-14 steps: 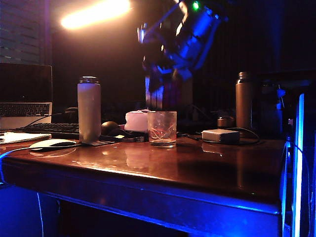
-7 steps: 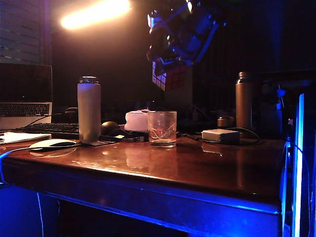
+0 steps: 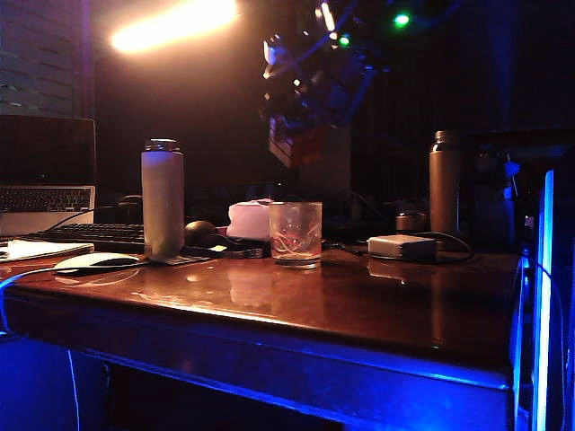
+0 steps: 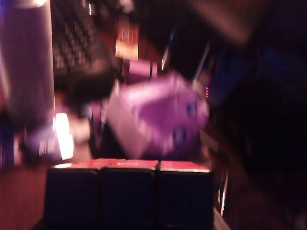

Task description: Stack the Rubik's Cube on top of the glass cup.

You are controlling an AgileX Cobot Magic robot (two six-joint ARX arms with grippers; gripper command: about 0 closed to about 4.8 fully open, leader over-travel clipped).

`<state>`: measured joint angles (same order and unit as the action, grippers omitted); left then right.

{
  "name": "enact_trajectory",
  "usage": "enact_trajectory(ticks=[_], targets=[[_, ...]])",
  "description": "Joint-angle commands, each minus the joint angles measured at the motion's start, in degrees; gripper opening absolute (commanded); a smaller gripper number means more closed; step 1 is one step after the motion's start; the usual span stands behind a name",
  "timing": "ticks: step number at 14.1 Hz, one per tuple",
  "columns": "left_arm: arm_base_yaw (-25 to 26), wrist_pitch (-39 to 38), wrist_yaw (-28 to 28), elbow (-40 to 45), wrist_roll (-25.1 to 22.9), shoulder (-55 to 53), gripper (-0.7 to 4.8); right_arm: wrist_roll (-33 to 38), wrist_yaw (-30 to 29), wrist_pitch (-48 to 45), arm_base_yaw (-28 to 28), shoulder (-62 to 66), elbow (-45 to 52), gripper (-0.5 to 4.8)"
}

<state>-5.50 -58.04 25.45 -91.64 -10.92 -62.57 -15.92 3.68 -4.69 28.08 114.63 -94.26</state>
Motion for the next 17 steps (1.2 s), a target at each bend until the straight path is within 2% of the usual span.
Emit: enact_trajectory(ticks=[1,10,17], targets=[[0.00,-0.26,0.31,-0.26,-0.20,0.15,-0.03,0.74,-0.39,0.81,-0.68,2.82,-5.03,2.41],[0.00,-1.57,0.31,-0.22,-0.22,0.15,-0.03,0.90,0.07,2.73,-1.49,10.08,-5.64,2.41],[0.00,-1.53,0.28,-0.24,-0.24,0.15,-0.03,0.85,-0.81,5.01,-1.40,9.57,-5.60,2.41]])
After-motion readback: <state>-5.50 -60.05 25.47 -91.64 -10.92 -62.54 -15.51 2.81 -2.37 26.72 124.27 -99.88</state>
